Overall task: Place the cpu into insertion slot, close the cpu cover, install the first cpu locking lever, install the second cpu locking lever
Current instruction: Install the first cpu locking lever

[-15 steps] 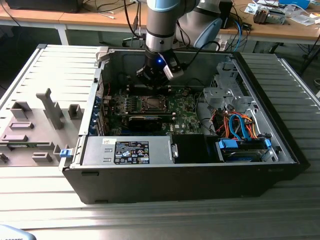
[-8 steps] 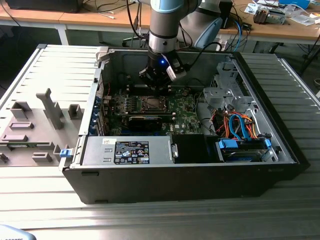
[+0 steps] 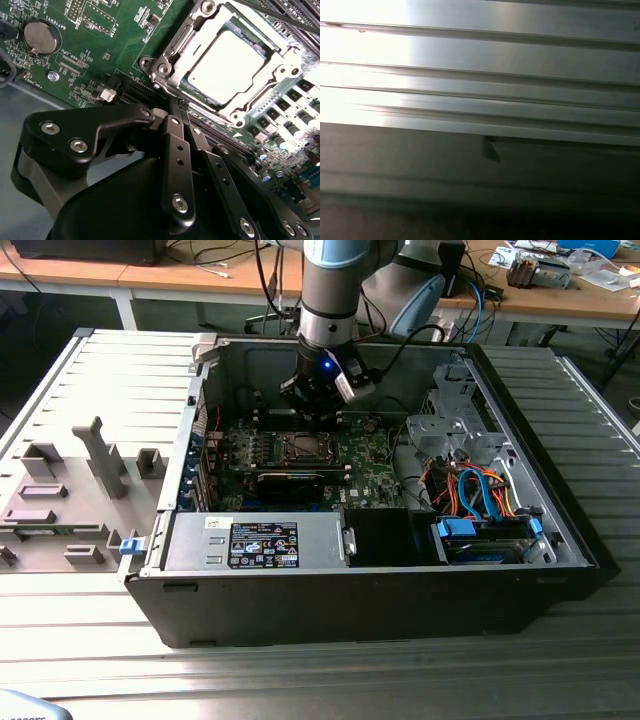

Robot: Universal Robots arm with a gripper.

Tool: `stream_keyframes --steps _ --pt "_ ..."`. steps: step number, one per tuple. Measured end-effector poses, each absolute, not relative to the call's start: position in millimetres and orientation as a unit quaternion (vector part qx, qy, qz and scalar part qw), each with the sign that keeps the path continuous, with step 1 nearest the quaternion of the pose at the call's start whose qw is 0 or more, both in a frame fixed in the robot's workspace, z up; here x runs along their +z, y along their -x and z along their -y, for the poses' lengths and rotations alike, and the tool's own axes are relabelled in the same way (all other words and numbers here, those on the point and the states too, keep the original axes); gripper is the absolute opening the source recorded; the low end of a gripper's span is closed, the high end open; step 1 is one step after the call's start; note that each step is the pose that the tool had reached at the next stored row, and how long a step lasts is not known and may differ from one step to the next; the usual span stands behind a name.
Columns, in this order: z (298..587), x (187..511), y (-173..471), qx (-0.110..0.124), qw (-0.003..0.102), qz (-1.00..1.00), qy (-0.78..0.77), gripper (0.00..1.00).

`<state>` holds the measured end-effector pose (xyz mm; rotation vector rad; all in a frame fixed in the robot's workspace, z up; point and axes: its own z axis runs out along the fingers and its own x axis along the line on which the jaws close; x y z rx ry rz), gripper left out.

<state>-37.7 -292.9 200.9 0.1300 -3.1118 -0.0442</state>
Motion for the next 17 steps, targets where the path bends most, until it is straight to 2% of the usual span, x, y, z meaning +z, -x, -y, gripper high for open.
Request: stream_keyframes --steps 6,17 --pt "291 201 37 -0.018 0.013 0.999 -0.044 0.11" --pt "291 240 38 -0.018 0.011 0.999 -0.044 0.11"
